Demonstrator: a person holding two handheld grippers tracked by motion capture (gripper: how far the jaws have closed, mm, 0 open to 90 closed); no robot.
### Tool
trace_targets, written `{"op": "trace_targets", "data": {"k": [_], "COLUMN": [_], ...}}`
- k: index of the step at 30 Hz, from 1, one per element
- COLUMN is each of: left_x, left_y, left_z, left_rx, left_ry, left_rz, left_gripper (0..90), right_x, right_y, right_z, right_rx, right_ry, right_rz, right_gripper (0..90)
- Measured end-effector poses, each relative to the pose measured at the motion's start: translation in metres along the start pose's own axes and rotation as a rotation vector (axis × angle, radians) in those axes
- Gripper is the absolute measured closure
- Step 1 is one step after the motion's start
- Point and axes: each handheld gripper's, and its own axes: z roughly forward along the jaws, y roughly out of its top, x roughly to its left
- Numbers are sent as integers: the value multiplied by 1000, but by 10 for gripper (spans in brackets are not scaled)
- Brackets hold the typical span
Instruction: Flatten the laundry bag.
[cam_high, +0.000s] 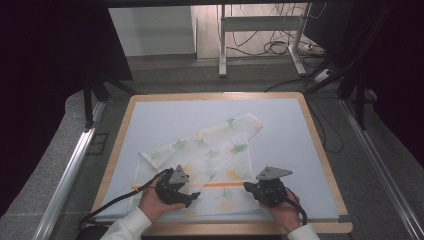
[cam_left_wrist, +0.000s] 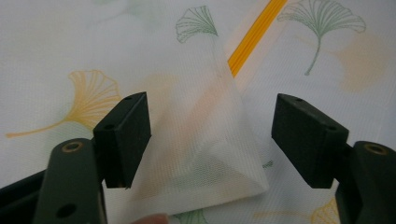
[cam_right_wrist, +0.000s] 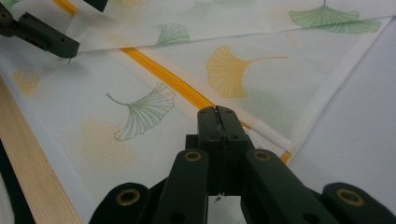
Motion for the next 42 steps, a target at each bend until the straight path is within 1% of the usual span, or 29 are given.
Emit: {"op": "trace_targets", "data": {"k": [4,9,10,13,14,17,19,20,24,25,26,28,33,36,42], "left_x": [0,0,2,5,7,10,12,12,14,14,16,16,17,17,18], "left_y": [-1,-2,-2,-2,-3,-3,-2,-2,-2,-2,-2,-1,-1,-1,-2], "left_z": [4,5,4,3,3,2,2,2,1,1,1,2,2,2,0], "left_rx": [28,35,39,38,36,35,33,33,38,38,35,32,30,26,21], "left_ry": [2,8,11,11,14,16,-6,-7,-1,-1,-7,-11,-16,-3,5], "left_rz": [6,5,9,0,-9,-14,-26,-26,-31,-31,-44,-49,-51,-48,-49], "left_gripper": [322,396,423,538,576,644,694,734,829,842,852,865,883,888,890], "right_x": [1,3,4,5,7,9,13,14,18,18,20,22,24,27,27], "right_y": [0,1,2,2,3,5,7,8,11,11,12,12,14,16,16], "right_z": [1,2,3,4,6,9,12,13,18,18,21,23,27,31,34], "right_rx": [2,1,1,2,5,8,10,9,15,15,19,22,27,30,42], "right_ry": [5,16,18,23,27,33,43,45,55,55,59,60,61,64,65], "right_rz": [-1,-2,1,-3,-4,-8,-13,-15,-19,-19,-21,-22,-23,-24,-29], "right_gripper": [889,889,889,889,889,888,888,888,888,888,888,888,888,888,888]}}
